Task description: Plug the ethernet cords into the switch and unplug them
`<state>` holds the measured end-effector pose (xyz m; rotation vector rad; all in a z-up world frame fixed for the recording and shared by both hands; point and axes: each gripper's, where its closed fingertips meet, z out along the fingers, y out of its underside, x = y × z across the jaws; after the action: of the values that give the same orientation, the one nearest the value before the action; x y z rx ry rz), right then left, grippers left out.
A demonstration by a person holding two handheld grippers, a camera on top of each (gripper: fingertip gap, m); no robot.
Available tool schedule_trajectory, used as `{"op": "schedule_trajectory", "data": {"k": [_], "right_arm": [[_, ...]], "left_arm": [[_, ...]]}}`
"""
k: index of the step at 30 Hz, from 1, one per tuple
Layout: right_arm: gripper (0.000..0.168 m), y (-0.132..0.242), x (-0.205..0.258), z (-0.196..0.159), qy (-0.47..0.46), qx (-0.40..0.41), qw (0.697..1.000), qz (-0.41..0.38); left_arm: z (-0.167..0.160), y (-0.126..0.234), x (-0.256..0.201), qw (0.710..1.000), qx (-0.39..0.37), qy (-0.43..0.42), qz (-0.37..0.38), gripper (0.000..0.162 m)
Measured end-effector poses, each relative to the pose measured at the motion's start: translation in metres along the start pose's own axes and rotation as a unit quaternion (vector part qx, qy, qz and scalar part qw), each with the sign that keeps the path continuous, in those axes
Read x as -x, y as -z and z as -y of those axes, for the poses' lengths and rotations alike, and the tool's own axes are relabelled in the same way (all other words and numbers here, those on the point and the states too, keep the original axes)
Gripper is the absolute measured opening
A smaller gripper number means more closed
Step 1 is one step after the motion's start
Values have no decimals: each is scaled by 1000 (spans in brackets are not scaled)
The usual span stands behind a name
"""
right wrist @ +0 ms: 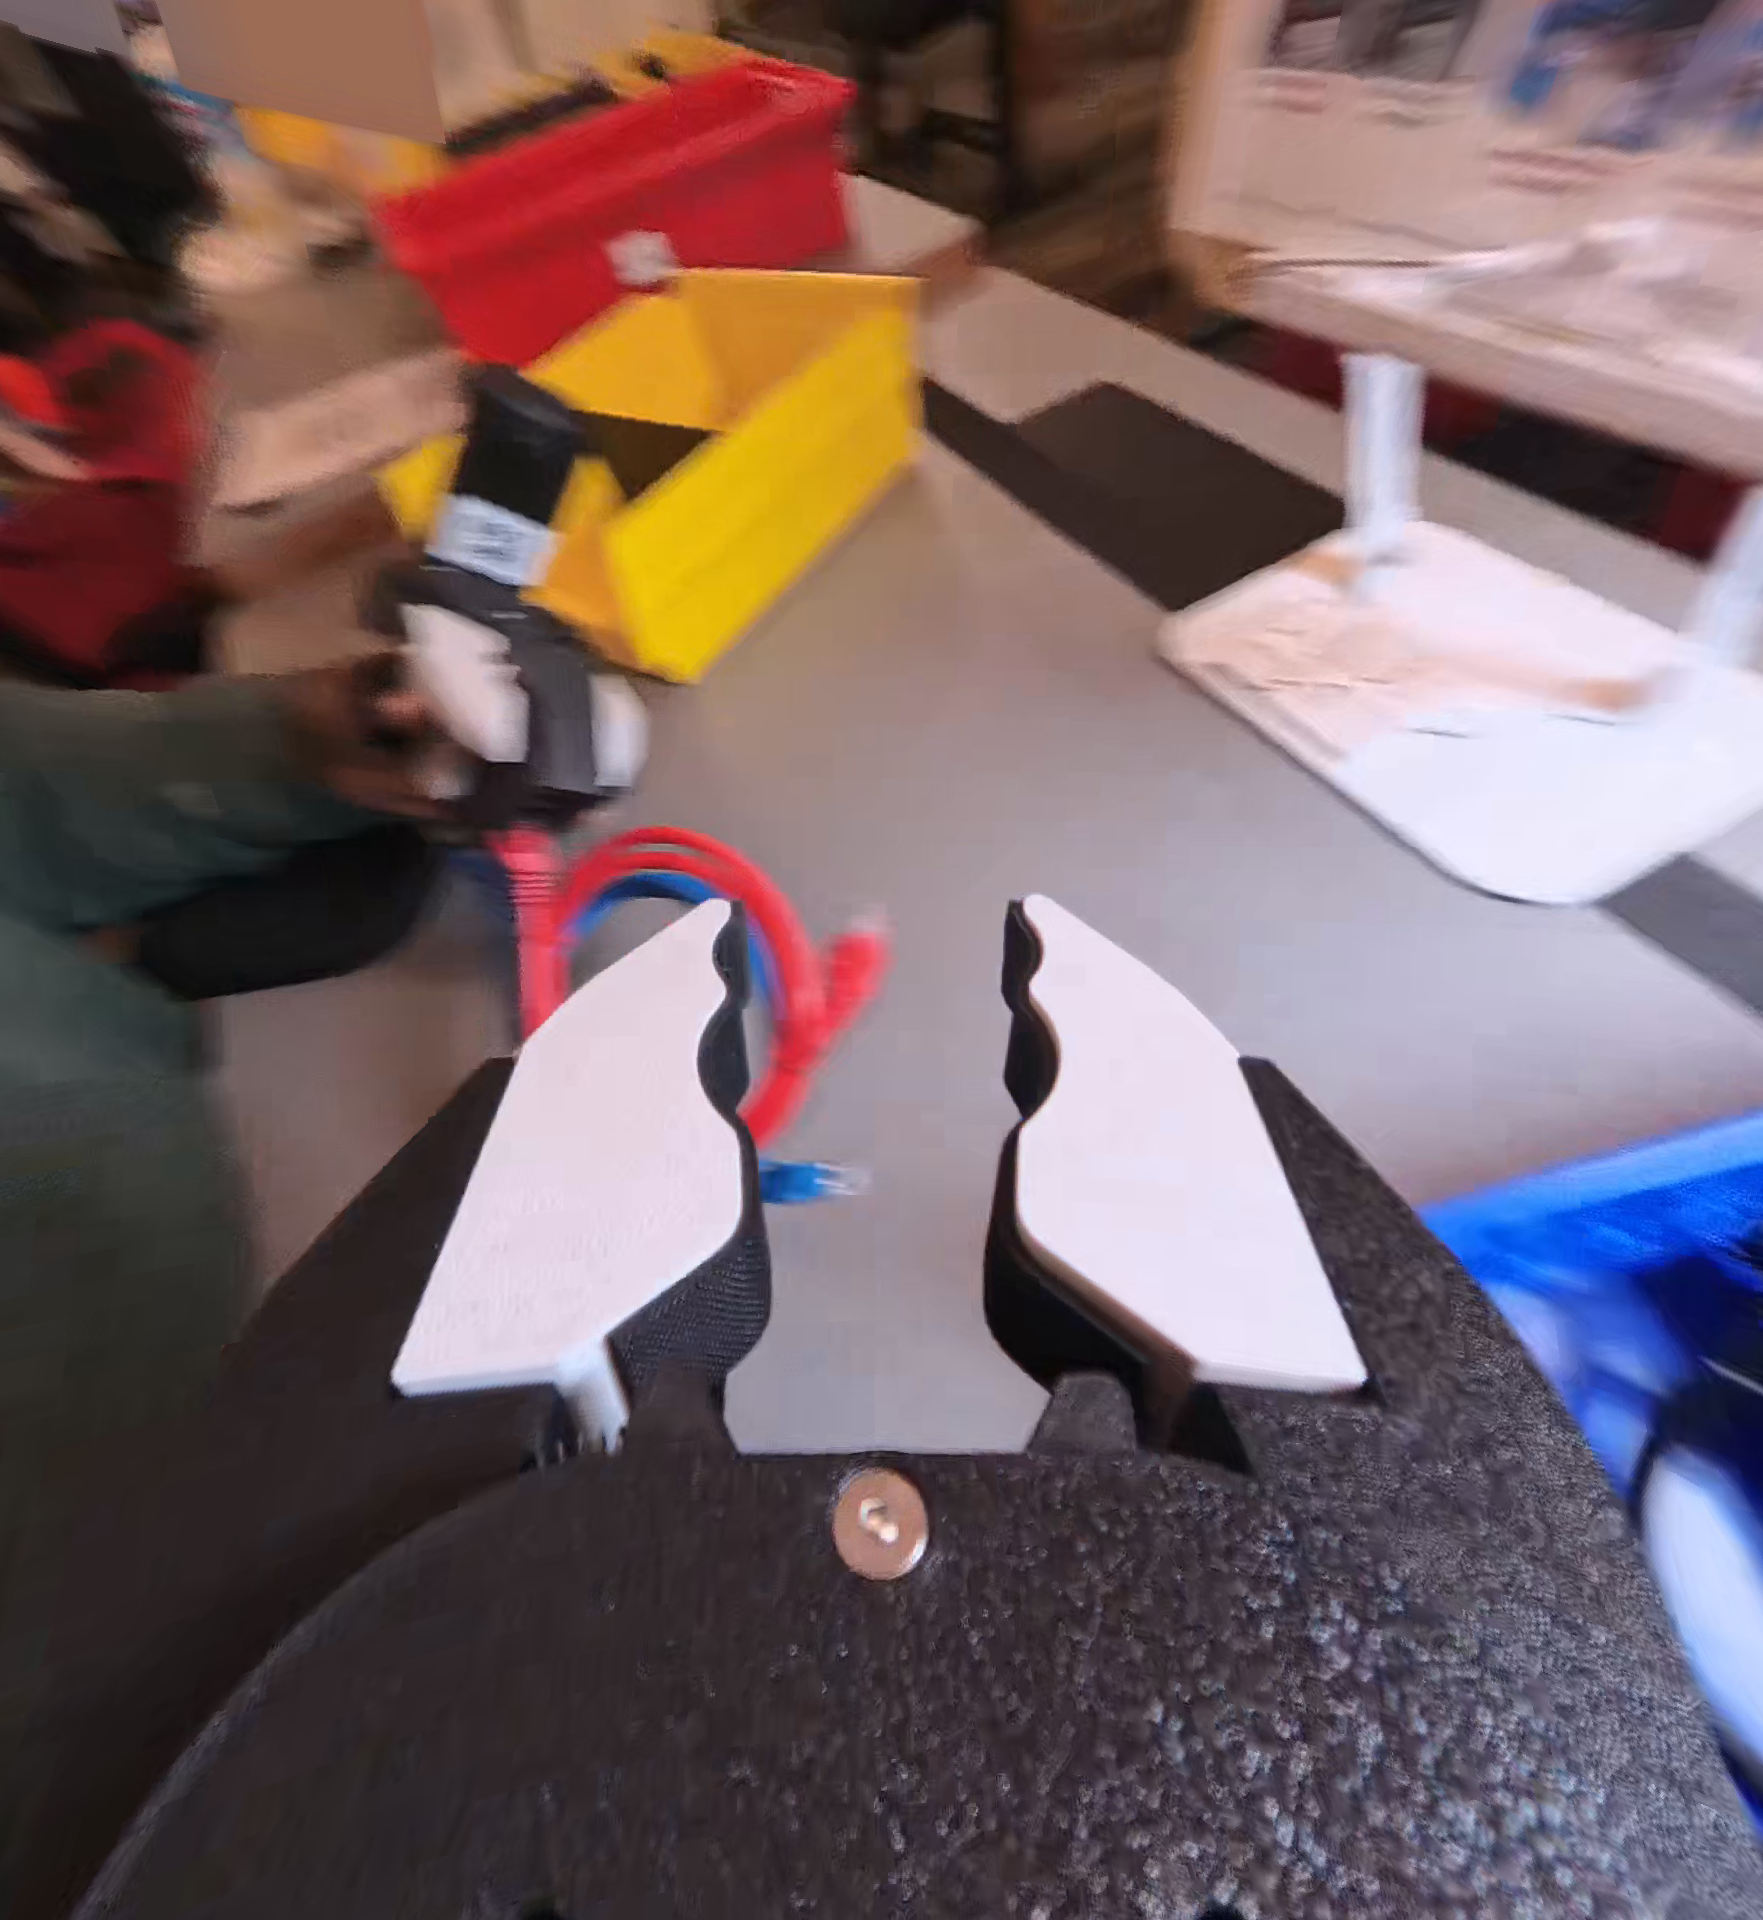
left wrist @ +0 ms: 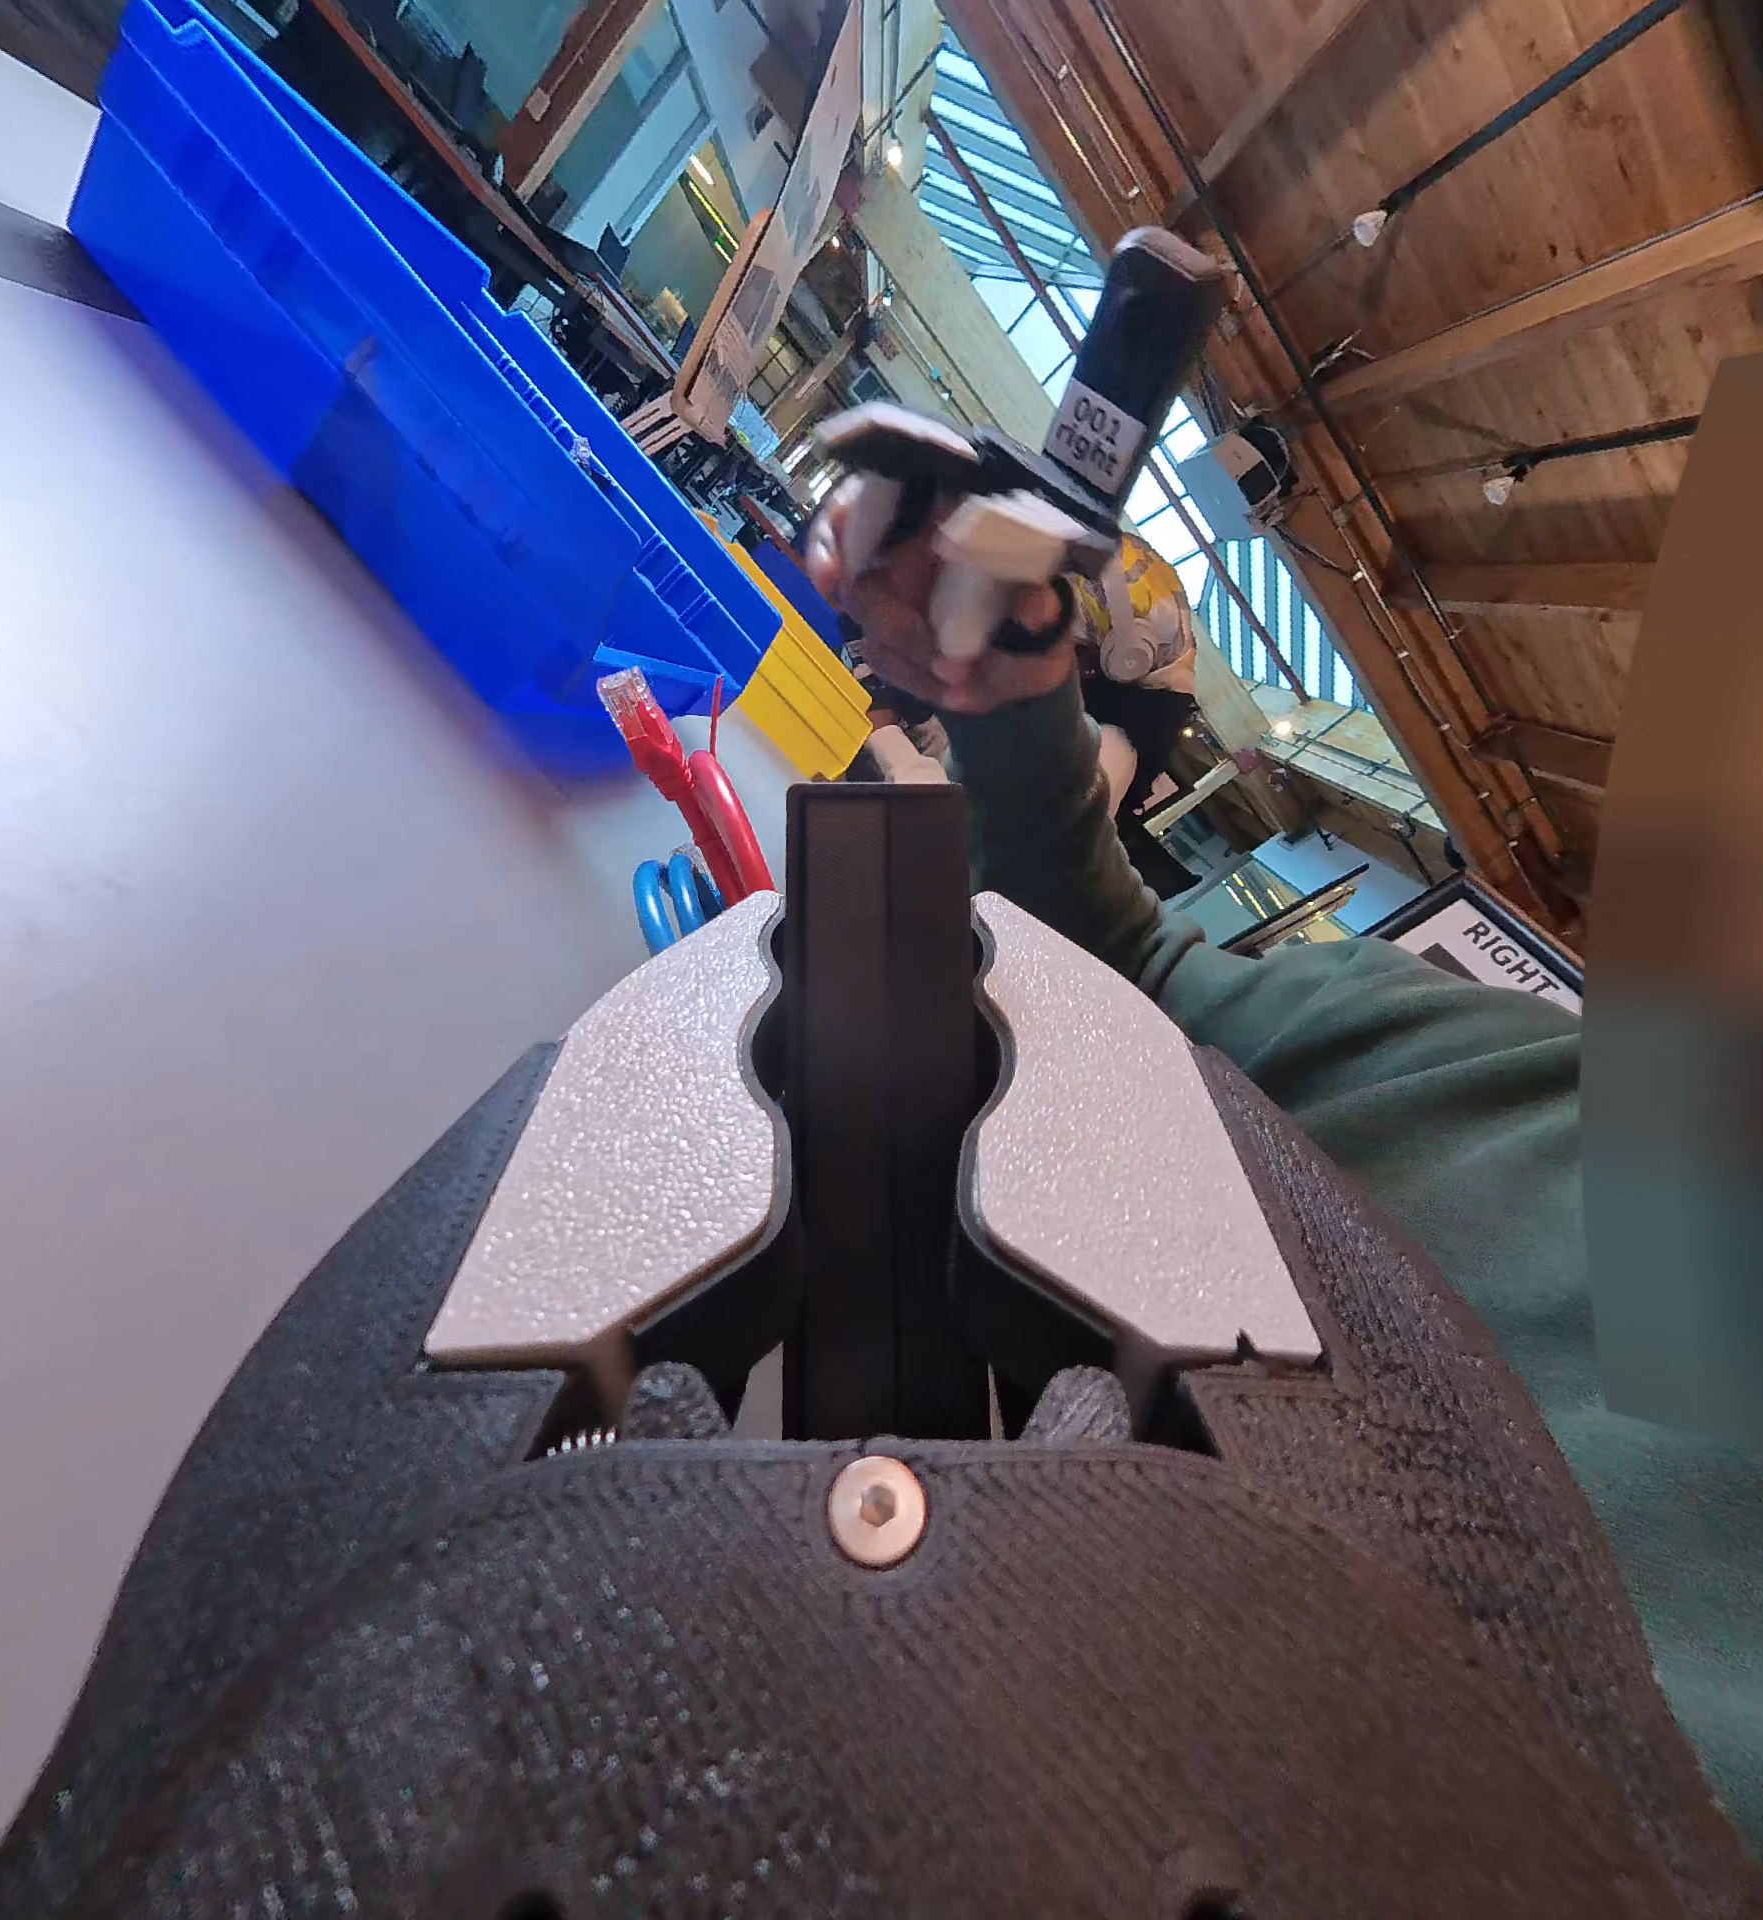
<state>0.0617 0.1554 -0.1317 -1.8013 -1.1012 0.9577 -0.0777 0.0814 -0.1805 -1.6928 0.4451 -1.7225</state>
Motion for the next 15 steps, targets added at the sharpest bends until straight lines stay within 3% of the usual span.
{"op": "schedule_trajectory", "data": {"k": [3, 6, 9, 15], "right_arm": [[40, -35, 86, -17, -19, 3, 992, 124], [40, -73, 128, -43, -33, 24, 986, 163], [40, -101, 130, -61, -23, 48, 989, 135], [35, -111, 130, -72, 30, 72, 993, 93]], "left_arm": [[0, -2, 0, 1000, -7, -6, 6, 30], [0, -6, -4, 999, -12, -27, 11, 30], [-3, -10, -10, 998, -7, -53, 14, 30], [-1, -11, -10, 993, -8, -109, 52, 30]]}}
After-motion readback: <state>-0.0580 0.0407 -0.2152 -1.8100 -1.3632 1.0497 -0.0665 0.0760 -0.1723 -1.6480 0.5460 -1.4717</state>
